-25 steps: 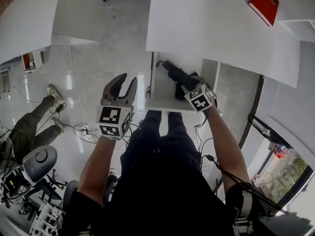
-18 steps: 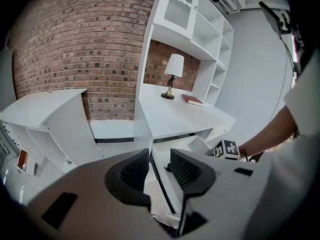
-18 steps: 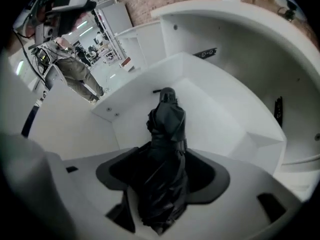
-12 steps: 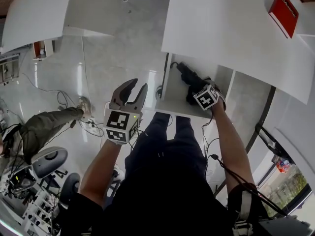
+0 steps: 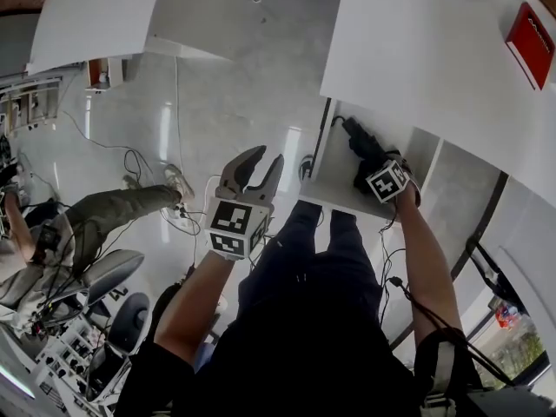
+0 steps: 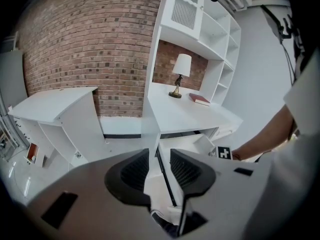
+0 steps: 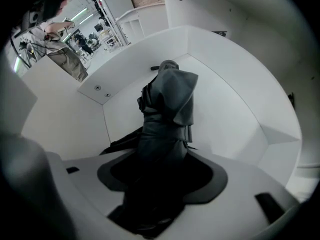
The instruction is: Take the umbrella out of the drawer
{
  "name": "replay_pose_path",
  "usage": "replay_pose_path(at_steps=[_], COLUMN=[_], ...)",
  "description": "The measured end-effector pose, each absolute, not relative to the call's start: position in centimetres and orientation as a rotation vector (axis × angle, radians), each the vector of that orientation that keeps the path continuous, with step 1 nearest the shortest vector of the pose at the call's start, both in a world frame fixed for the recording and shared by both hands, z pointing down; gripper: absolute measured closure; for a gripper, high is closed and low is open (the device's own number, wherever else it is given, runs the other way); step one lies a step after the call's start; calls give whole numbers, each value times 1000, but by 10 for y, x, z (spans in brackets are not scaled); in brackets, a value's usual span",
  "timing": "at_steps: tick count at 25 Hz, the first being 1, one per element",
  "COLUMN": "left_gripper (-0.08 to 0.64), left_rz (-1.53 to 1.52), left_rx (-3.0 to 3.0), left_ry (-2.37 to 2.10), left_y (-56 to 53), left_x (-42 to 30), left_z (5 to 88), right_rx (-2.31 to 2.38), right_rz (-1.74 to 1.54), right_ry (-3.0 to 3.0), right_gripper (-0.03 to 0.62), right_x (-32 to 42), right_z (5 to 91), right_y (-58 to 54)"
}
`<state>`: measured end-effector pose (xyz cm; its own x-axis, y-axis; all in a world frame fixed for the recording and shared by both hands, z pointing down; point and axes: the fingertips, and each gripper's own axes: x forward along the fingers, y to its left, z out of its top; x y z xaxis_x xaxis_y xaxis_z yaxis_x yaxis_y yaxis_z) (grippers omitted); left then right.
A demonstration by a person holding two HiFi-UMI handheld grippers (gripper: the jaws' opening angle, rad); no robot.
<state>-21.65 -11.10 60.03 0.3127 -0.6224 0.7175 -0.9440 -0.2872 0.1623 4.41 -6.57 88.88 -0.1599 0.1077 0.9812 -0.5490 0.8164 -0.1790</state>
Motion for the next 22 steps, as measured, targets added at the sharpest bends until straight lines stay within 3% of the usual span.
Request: replay_pose_path(at_steps=[5, 11, 22], left_gripper=[430, 430, 430], left_rz=[704, 693, 627], left_rx=[2007, 2044, 2090], left_ry=[-1383, -1424, -1406], left_y=[-115, -78, -128], left_x=[-203, -127, -180], left_z=[596, 558, 557], right_rx=[366, 437, 544], right_rz=[569, 554, 498], right_ry=[-1640, -1690, -1822], right_gripper=[347, 354, 354], right_x=[53, 120, 38], right_z=[884, 849, 788], right_y=[-68, -47, -102])
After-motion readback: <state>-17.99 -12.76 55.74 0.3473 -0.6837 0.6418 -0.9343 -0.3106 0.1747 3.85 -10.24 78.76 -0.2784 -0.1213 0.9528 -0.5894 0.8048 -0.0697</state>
